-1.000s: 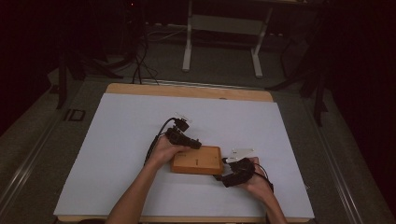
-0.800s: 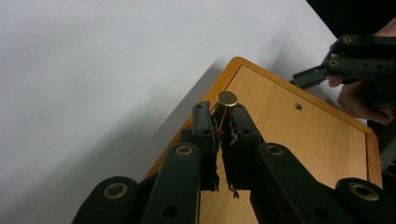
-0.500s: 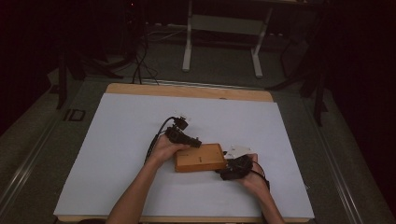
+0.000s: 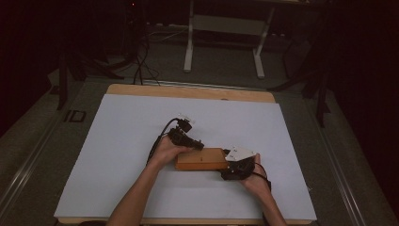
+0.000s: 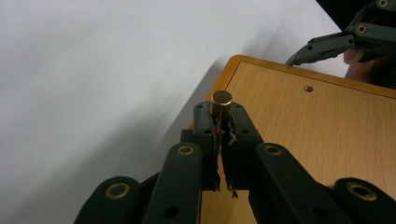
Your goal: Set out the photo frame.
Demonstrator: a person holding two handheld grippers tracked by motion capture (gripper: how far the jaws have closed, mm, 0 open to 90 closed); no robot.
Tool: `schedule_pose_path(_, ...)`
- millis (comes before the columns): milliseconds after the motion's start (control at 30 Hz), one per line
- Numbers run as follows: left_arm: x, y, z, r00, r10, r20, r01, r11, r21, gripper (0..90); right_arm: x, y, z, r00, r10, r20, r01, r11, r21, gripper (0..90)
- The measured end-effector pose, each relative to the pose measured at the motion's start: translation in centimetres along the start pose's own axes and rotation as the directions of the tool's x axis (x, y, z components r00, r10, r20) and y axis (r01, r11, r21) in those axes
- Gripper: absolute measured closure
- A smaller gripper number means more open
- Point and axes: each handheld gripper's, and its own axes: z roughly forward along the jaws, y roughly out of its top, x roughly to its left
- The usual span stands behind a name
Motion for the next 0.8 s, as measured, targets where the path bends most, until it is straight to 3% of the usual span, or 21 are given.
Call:
schedule_pose_path(200, -0.1, 0.0, -0.3, 0.9996, -0.006, 0.026, 0.006, 1.0, 0.005, 84.8, 0.0, 0.2, -0.6, 0.9999, -0.013, 0.011, 0.013, 1.0, -0.024, 34.0)
schedule_pose_path(500, -0.1, 0.0, -0.1, 0.9986, -0.019, 0.05, 0.017, 0.9994, 0.031, 84.4, 0.3, 0.4, -1.2, 0.9988, -0.046, -0.018, 0.045, 0.998, -0.046, 37.5)
schedule_pose_path(667, -0.2, 0.0, 0.1, 0.9991, -0.005, 0.042, 0.003, 0.999, 0.045, 83.6, 0.9, 0.7, -1.0, 0.9958, -0.079, -0.046, 0.077, 0.996, -0.05, 42.2)
schedule_pose_path(800, -0.4, 0.0, 0.3, 0.9996, 0.005, 0.026, -0.006, 0.9987, 0.051, 81.0, 0.6, 0.7, -1.2, 0.9971, -0.059, -0.049, 0.056, 0.997, -0.061, 48.4)
